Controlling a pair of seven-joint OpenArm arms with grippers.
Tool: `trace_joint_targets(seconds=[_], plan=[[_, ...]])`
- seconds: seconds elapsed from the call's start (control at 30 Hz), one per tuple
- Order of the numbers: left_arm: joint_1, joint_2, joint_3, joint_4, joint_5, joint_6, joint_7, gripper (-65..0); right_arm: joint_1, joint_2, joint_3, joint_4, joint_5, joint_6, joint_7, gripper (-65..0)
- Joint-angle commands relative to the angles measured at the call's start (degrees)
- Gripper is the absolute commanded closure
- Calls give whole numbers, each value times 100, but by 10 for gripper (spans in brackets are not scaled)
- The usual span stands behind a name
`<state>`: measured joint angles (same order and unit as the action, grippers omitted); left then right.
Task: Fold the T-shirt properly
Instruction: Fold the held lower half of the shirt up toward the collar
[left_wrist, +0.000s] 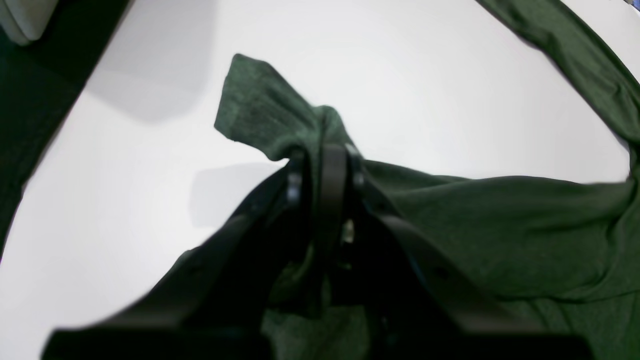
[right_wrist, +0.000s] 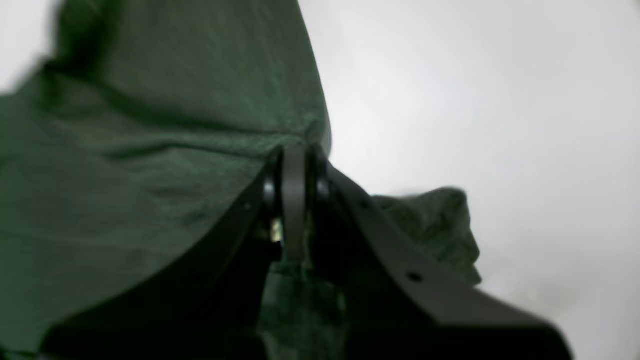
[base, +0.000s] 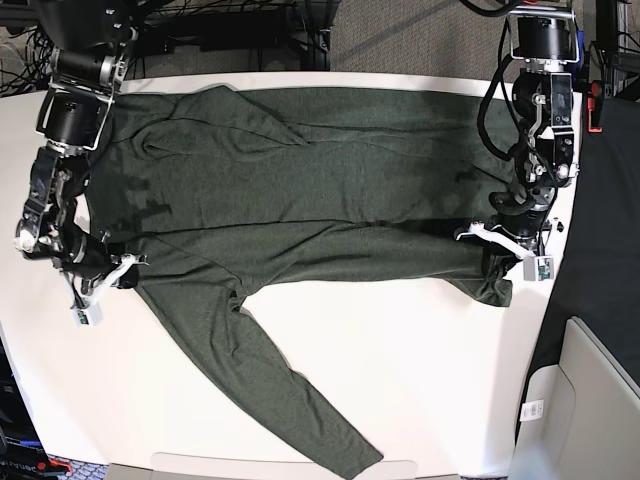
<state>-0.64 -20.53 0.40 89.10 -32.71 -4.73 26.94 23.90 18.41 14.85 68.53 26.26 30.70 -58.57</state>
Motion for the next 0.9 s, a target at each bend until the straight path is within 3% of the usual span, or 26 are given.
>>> trace_joint_targets(seconds=[0.0,0.23,0.57,0.87], plan=[[-28,-78,-45,141,-21,-15,-149,0,50,167,23,237,244,38,24,-2],[148,-96,-54,483,-13,-15,-149,0,-557,581,31,843,1449,20,-82,-2],[473,-114,-54,756,-4,-15,-158,0,-1313,616,1077,1248,2038,29,-539,-2],[869,-114,-344,1020,5,-15,-158,0,-1630,756,1183,1318,2319,29,-539,-2]])
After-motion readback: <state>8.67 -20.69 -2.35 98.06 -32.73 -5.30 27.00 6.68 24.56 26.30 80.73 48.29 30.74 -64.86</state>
